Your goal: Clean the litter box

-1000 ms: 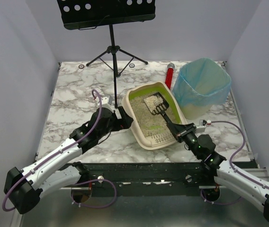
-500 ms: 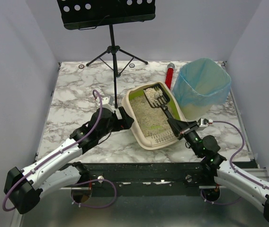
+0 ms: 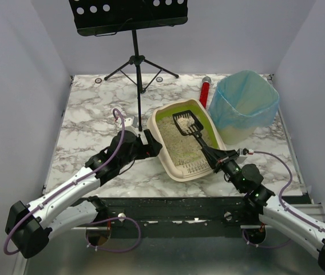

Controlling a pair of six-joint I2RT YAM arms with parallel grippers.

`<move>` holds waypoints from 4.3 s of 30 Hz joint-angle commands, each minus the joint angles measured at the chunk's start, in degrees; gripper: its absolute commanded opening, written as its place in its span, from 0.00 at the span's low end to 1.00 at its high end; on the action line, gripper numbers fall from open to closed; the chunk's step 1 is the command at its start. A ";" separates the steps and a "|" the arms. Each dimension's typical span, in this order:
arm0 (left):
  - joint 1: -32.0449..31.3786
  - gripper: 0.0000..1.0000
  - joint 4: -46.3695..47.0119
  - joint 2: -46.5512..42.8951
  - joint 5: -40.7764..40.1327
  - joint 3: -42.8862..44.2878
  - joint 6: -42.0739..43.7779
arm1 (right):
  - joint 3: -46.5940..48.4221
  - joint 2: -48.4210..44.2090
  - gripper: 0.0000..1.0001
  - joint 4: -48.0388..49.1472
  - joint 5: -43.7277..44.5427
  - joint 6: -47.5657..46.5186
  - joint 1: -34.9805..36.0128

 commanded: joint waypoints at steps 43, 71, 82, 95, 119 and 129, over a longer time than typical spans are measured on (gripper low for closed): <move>0.14 0.99 0.67 0.99 0.78 -1.06 0.05 | -5.95 -2.52 0.01 0.22 4.21 -22.88 -0.12; 0.14 0.99 -0.13 -1.29 -0.53 -2.47 -0.65 | 4.93 2.68 0.01 -13.20 -0.37 -26.39 -0.12; 0.14 0.99 -0.39 -2.35 -0.01 -2.47 -0.65 | 10.29 -7.69 0.01 -22.60 3.06 -29.38 -0.12; 0.14 0.99 -1.00 -2.52 0.34 -1.77 -1.35 | 39.56 7.32 0.01 -51.80 8.68 -28.15 -0.21; 0.14 0.99 -0.12 0.90 1.49 -1.33 -2.32 | 57.58 9.24 0.01 -58.29 35.47 -34.65 -0.39; 0.14 0.99 -0.91 0.91 0.52 -1.06 -1.97 | 59.09 14.89 0.01 -62.63 56.13 -49.38 -0.47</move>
